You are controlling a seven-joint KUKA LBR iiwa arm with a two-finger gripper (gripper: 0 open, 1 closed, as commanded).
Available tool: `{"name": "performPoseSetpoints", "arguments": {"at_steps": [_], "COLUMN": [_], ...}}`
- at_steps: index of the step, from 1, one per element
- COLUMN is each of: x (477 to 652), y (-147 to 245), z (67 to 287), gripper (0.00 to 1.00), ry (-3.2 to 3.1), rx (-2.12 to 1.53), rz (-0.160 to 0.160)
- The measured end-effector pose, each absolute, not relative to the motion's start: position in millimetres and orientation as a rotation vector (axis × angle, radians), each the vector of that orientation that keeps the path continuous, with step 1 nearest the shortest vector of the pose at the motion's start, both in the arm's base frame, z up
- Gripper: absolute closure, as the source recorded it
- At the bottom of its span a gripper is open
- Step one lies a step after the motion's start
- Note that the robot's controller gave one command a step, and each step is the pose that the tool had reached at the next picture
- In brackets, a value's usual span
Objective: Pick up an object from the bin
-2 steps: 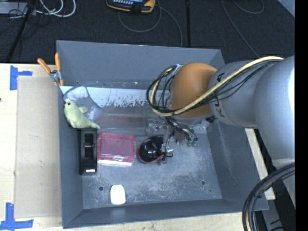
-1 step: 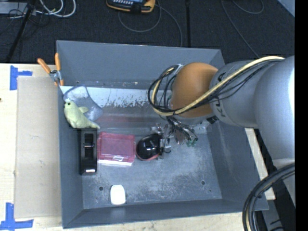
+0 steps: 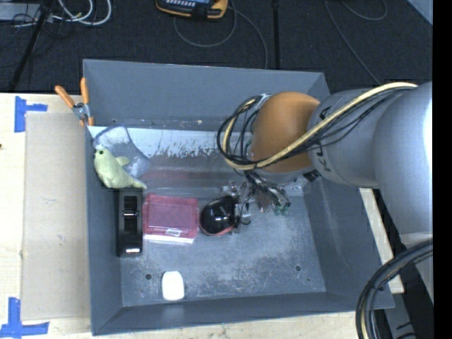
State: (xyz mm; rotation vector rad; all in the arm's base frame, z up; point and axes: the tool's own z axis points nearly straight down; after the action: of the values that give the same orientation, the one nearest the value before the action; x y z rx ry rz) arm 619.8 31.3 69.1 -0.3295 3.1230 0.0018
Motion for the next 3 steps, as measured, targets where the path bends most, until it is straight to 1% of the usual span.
{"name": "performPoseSetpoints", "arguments": {"at_steps": [1, 2, 3], "x": [619.5, 618.0, 616.4], "y": [31, 32, 32], "z": [70, 76, 98], "gripper": [1.00, 1.00, 1.00], "ry": [3.123, 3.128, 3.133], "rx": [-0.330, -0.331, -0.333], "rz": [0.002, 0.003, 0.003]}}
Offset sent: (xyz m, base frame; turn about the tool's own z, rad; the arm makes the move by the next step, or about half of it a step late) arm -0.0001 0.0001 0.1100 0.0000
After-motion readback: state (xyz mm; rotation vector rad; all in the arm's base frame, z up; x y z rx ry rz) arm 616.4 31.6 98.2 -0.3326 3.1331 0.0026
